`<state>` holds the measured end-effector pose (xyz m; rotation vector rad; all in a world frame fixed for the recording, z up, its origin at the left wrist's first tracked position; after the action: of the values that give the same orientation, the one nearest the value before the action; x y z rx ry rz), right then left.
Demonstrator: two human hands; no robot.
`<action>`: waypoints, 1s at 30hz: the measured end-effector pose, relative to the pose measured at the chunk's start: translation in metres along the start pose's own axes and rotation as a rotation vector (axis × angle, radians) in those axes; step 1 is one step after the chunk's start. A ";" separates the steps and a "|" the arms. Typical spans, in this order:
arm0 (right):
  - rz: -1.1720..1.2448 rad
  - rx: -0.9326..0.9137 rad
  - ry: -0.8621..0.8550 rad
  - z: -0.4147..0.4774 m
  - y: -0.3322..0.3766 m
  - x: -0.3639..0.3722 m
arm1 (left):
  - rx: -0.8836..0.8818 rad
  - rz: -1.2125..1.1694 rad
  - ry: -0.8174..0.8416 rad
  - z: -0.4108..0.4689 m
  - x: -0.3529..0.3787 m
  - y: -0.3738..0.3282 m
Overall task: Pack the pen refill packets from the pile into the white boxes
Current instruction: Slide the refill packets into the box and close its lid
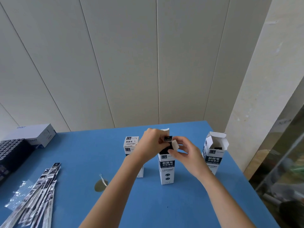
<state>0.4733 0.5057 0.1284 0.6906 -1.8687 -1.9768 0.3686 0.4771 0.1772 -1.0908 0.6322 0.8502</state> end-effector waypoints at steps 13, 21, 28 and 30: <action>-0.014 0.001 0.022 0.002 -0.003 0.002 | -0.041 0.279 0.131 0.005 0.005 -0.003; -0.035 -0.015 0.034 0.001 -0.001 0.002 | -0.103 0.400 0.272 0.014 0.014 -0.002; -0.029 -0.016 0.030 0.000 -0.001 0.001 | -0.114 0.407 0.391 0.012 0.022 0.000; -0.019 -0.014 0.027 0.000 -0.001 0.001 | -0.120 0.403 0.394 0.012 0.023 0.002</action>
<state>0.4726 0.5054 0.1270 0.7298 -1.8369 -1.9801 0.3795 0.4955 0.1623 -1.2744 1.1706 1.0358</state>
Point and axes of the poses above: each hand's wrist, its own z-axis towards the middle knuckle, its own x-axis out of the palm, y = z × x, the point moved 10 cm from there along z, towards the middle knuckle, and after that the axes turned 10 degrees about x, right-handed, at the moved point
